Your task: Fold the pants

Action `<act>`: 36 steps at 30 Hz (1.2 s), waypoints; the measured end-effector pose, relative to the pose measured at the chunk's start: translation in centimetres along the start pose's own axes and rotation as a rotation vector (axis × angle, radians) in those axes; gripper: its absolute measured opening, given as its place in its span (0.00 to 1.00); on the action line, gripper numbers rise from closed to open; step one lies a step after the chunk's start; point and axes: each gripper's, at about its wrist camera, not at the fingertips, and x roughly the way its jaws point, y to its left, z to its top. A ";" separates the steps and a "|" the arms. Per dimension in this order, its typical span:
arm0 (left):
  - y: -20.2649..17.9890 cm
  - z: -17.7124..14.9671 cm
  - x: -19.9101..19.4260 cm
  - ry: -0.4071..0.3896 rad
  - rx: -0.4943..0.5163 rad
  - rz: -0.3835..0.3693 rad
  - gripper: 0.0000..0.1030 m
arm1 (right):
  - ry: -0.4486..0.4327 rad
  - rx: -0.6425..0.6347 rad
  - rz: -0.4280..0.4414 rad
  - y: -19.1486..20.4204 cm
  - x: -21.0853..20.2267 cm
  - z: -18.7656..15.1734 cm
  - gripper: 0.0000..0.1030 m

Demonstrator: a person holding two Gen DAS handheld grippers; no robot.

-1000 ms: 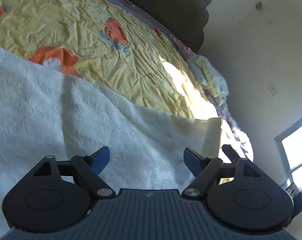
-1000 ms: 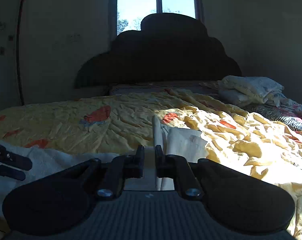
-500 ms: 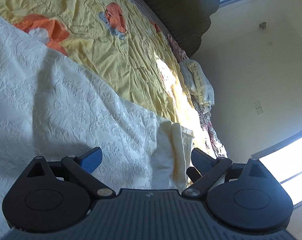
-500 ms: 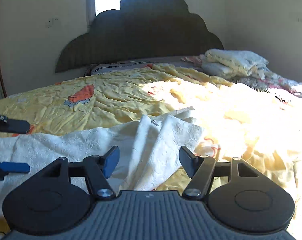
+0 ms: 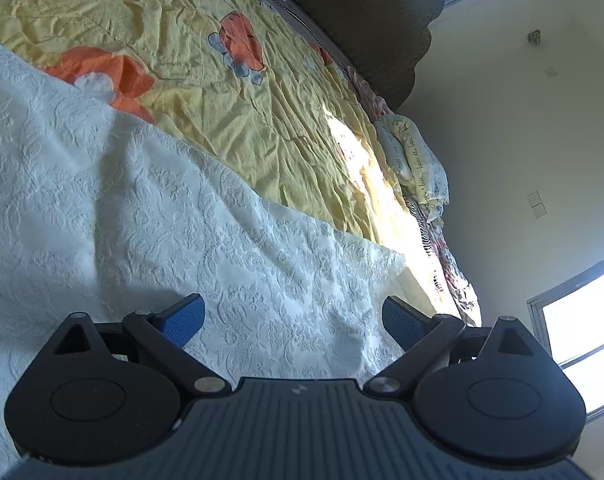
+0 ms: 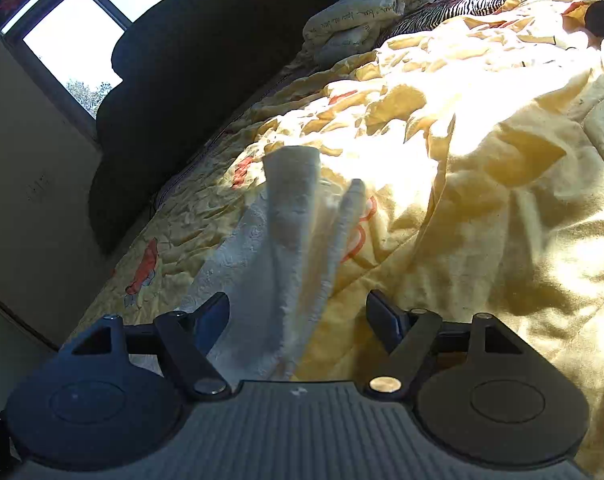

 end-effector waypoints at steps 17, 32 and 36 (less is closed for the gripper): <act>-0.2 1.5 -2.1 -0.025 -0.058 -0.178 0.94 | -0.109 -0.363 0.049 6.5 -0.4 0.5 0.09; 2.6 2.5 -2.6 -0.056 -0.129 -0.172 0.58 | 0.018 -1.303 0.293 19.6 -3.7 -16.5 0.10; 2.8 2.6 -3.5 -0.067 -0.009 0.009 0.08 | 0.020 -1.345 0.311 20.5 -3.6 -17.4 0.10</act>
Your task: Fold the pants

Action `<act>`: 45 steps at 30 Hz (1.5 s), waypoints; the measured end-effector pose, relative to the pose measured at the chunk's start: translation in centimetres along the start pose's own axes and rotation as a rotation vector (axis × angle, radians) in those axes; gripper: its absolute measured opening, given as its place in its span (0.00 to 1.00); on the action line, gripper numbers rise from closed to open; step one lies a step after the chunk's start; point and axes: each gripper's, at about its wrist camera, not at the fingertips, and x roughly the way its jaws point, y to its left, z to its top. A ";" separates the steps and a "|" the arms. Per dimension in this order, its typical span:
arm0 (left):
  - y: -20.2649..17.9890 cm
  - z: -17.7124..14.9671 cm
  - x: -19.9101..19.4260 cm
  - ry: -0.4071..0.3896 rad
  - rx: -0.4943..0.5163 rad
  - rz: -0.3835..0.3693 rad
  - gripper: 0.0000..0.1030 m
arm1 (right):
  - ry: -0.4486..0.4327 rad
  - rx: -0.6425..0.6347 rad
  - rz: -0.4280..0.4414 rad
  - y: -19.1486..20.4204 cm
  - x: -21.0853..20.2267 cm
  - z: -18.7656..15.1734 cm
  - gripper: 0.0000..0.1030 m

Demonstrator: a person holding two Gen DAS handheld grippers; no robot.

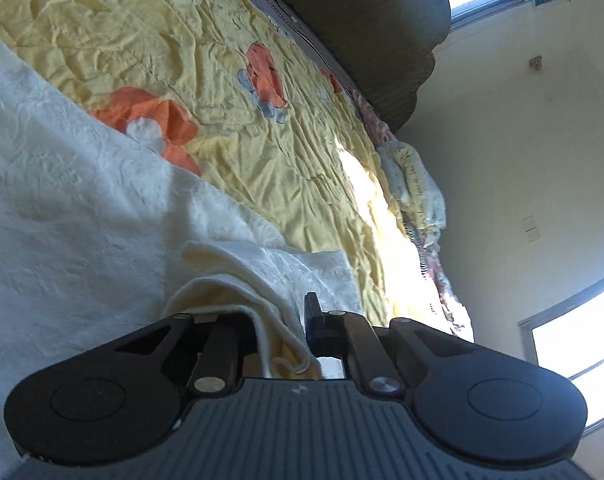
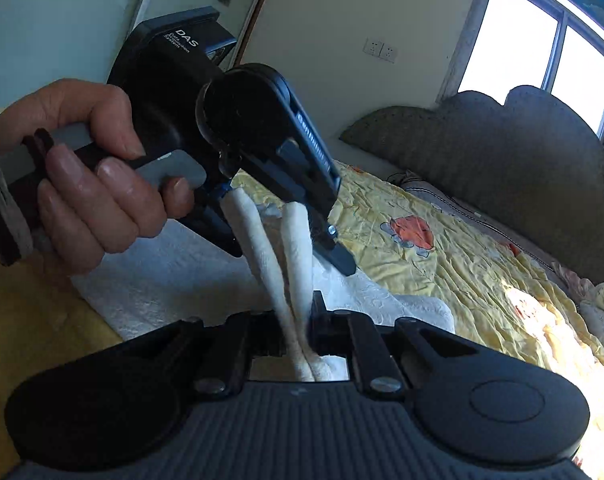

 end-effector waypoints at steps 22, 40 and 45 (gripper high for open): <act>5.2 1.4 -13.9 -0.267 0.104 0.530 0.57 | -0.065 -0.091 0.326 6.1 0.0 4.0 0.27; 2.7 -0.5 -15.6 -0.180 0.000 0.264 0.62 | -0.053 -0.168 0.200 7.3 0.1 3.1 0.58; 2.9 -0.7 -15.7 -0.167 -0.028 0.252 0.63 | -0.035 -0.242 0.143 8.5 0.3 2.8 0.58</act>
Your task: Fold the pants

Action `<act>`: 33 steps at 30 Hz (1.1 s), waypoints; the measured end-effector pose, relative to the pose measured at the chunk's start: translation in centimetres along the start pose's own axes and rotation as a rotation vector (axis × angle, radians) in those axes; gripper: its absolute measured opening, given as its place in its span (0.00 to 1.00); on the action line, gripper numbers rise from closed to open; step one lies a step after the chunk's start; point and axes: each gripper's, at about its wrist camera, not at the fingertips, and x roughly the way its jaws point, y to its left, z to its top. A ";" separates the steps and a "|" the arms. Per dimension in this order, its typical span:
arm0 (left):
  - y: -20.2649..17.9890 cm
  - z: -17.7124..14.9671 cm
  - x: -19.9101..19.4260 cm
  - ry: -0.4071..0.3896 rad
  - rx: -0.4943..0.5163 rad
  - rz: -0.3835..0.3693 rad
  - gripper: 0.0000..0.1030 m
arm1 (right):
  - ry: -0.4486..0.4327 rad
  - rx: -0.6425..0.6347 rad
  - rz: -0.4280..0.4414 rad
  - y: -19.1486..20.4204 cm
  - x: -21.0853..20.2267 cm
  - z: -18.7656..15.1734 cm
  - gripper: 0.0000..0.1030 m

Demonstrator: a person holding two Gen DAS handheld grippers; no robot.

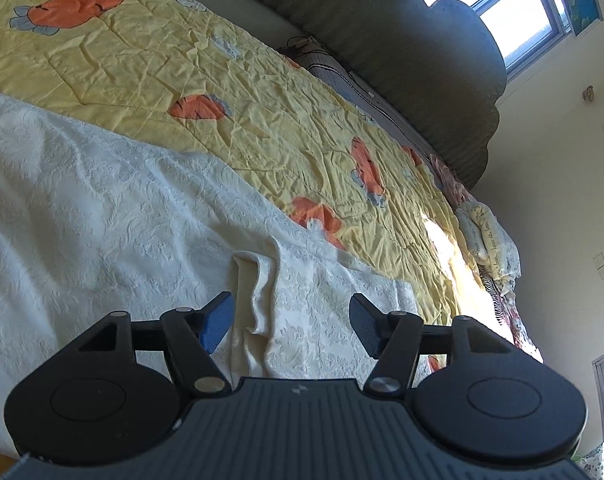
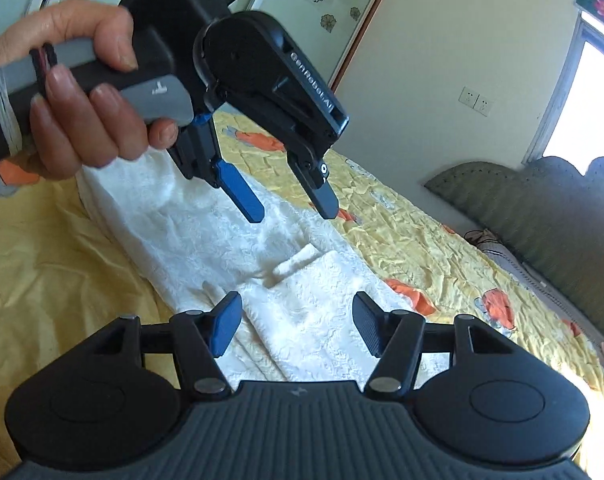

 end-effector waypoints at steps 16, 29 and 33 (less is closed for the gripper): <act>1.2 -0.7 2.2 0.195 -0.145 -0.157 0.65 | -0.003 0.027 -0.043 -1.3 0.4 0.0 0.06; 2.1 -0.6 4.2 0.093 -0.204 -0.137 0.03 | -0.034 0.076 0.047 -0.5 0.3 0.8 0.07; 1.1 -1.1 2.8 0.037 -0.075 -0.041 0.03 | -0.008 0.047 0.083 0.6 1.1 0.6 0.06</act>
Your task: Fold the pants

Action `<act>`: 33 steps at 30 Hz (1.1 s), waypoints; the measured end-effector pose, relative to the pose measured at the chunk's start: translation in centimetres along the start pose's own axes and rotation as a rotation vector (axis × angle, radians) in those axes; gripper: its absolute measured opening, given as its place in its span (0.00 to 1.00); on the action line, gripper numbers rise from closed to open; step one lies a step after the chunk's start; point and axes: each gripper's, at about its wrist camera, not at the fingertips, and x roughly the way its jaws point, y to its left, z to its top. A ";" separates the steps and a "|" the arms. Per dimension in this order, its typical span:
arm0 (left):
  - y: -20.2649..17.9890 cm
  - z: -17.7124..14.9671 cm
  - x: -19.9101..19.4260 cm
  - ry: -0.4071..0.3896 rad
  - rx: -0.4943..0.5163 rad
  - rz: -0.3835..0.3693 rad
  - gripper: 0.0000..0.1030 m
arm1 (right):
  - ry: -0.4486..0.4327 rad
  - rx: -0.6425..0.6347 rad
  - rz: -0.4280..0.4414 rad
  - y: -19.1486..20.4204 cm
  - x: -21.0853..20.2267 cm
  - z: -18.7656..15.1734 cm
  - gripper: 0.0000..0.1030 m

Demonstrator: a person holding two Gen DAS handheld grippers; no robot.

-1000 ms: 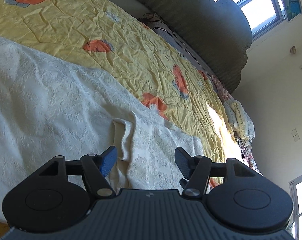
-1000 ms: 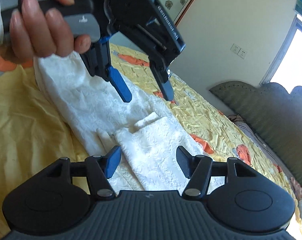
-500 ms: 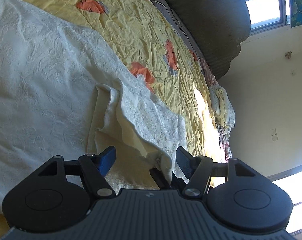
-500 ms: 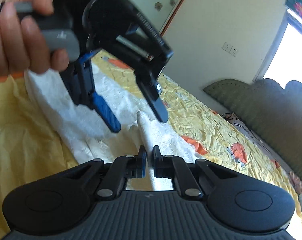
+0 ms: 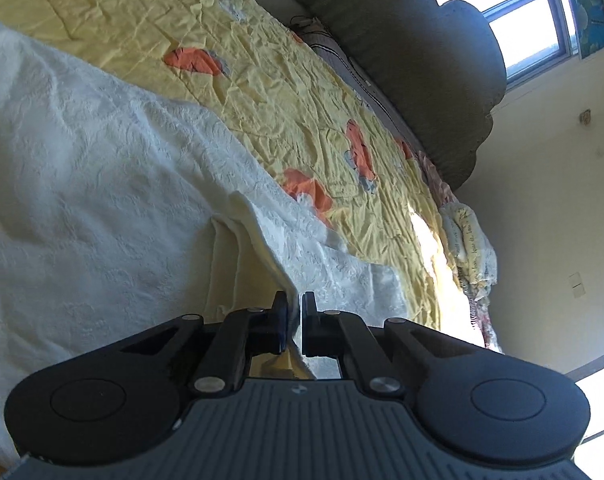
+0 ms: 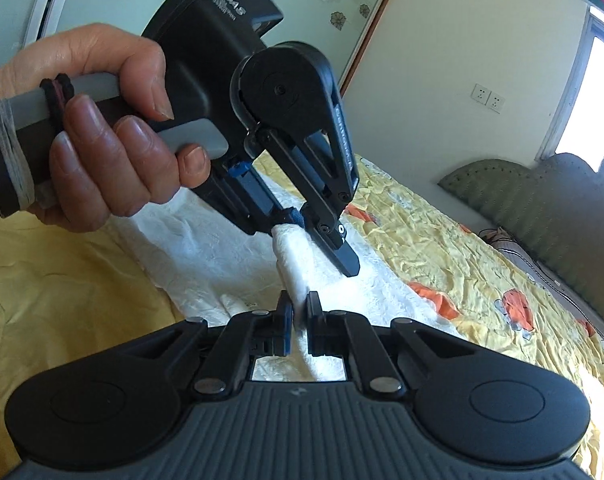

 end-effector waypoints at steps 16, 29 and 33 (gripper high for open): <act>-0.4 -2.2 1.7 -0.016 0.181 0.161 0.03 | 0.142 0.345 0.123 -4.6 1.9 -1.9 0.08; -4.2 1.4 1.3 -0.051 0.417 0.209 0.30 | 0.109 0.450 0.075 -4.6 3.1 -1.1 0.08; -4.0 0.7 4.8 -0.018 0.483 0.367 0.30 | 0.115 0.525 0.109 -5.0 3.5 -1.2 0.09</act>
